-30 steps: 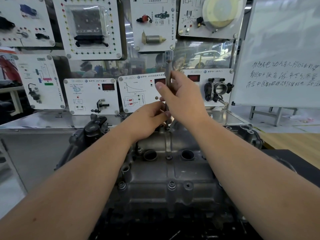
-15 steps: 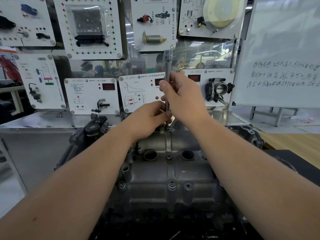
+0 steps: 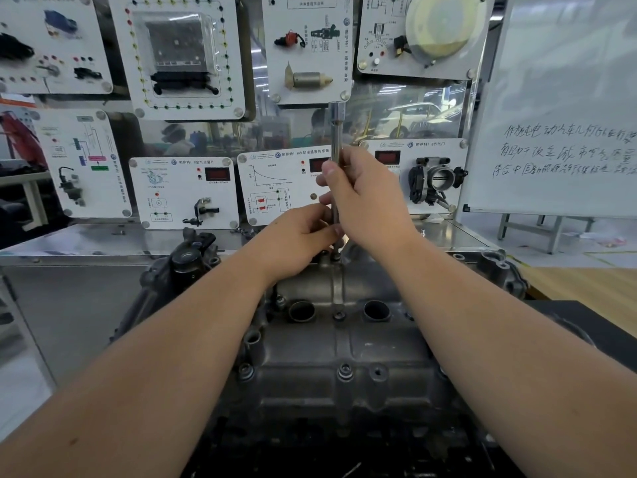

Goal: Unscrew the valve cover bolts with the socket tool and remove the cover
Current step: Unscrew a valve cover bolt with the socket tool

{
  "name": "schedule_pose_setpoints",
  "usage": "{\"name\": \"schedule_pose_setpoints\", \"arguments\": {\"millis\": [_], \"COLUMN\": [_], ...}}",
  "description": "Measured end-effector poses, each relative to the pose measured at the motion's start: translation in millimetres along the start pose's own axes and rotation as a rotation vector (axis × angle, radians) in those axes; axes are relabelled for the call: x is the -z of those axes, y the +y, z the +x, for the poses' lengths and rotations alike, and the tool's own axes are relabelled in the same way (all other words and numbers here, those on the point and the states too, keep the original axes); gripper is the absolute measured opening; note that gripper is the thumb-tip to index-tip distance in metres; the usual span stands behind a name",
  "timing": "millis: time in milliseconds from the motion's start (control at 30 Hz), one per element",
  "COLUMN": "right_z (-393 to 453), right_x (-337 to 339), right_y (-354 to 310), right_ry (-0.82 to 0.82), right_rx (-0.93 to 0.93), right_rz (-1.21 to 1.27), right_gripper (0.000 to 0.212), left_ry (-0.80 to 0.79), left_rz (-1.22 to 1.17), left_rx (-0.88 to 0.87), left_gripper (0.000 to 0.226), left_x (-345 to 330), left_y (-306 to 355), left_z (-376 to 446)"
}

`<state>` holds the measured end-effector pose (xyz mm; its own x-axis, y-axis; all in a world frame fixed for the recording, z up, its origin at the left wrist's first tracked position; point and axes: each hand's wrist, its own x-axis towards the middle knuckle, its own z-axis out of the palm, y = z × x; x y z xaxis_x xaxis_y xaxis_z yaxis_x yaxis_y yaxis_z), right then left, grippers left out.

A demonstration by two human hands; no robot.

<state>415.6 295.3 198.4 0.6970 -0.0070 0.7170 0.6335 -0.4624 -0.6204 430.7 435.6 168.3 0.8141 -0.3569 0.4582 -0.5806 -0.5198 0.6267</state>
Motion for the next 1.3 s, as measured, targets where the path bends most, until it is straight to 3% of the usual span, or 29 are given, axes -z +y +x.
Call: {"name": "schedule_pose_setpoints", "arguments": {"millis": [367, 667, 900, 1300], "right_z": [-1.0, 0.4, -1.1, -0.6], "right_x": [0.1, -0.1, -0.4, 0.1], "right_y": [-1.8, -1.3, -4.9, -2.7], "right_ry": [-0.014, 0.011, 0.019, -0.032], "right_rx": [-0.010, 0.004, 0.000, 0.005], "right_rz": [0.028, 0.010, 0.003, -0.002], "right_gripper": [0.024, 0.011, 0.023, 0.023], "left_ry": [0.004, -0.003, 0.011, 0.028], "left_rz": [-0.016, -0.027, -0.040, -0.045], "left_rx": [-0.003, 0.034, 0.015, 0.010], "left_gripper": [0.019, 0.021, 0.019, 0.018], "left_x": [-0.1, -1.7, 0.0, -0.3], "left_y": [1.1, -0.5, 1.2, 0.3], "left_z": [0.4, 0.9, -0.3, -1.4]}}
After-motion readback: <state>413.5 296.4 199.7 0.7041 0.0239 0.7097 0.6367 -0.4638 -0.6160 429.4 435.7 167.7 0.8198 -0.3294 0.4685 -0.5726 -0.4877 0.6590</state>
